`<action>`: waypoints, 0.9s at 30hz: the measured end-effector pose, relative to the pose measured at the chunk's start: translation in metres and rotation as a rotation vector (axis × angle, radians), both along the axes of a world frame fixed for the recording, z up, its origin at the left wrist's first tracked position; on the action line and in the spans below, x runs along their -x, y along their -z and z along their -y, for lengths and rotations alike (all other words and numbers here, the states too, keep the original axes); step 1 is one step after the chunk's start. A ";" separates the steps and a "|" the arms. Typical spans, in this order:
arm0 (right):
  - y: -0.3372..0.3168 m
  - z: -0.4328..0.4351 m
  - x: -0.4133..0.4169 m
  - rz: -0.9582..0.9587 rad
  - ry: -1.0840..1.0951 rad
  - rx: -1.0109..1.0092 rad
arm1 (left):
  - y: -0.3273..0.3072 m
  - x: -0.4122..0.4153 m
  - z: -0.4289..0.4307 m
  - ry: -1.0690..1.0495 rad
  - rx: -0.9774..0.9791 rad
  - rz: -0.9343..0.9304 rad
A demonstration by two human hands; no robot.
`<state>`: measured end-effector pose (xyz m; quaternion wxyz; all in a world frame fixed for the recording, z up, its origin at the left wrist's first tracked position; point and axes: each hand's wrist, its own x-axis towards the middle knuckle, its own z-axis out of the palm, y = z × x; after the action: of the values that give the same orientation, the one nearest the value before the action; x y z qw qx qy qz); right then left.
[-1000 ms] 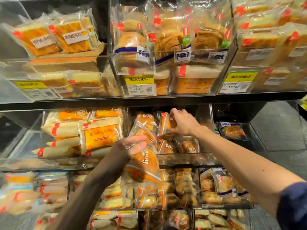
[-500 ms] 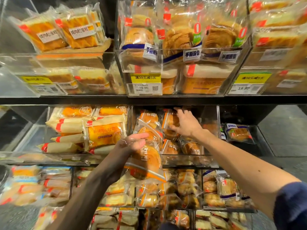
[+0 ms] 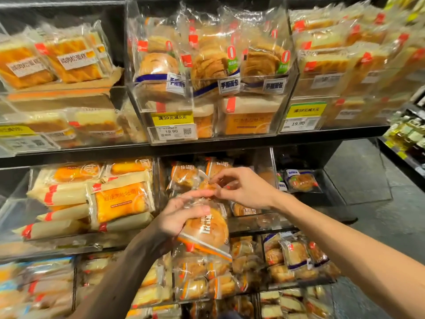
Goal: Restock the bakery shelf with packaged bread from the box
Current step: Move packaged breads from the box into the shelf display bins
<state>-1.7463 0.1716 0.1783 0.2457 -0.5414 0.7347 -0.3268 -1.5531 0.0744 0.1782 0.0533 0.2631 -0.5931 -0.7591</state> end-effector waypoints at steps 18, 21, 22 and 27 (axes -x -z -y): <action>-0.002 -0.026 0.034 -0.272 0.133 -0.114 | 0.015 0.014 -0.002 0.022 -0.169 -0.106; 0.005 -0.017 0.040 -0.555 0.148 -0.213 | 0.019 0.009 0.001 -0.027 -0.200 -0.112; 0.010 -0.011 0.040 -0.611 0.146 -0.254 | 0.019 0.008 0.002 -0.031 -0.209 -0.114; 0.034 0.021 0.041 -0.841 0.157 -0.383 | 0.020 0.004 0.004 -0.045 -0.181 -0.091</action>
<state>-1.7873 0.1508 0.1442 -0.0032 -0.5145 0.8563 0.0447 -1.5571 0.0705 0.1579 0.0731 0.2452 -0.5129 -0.8194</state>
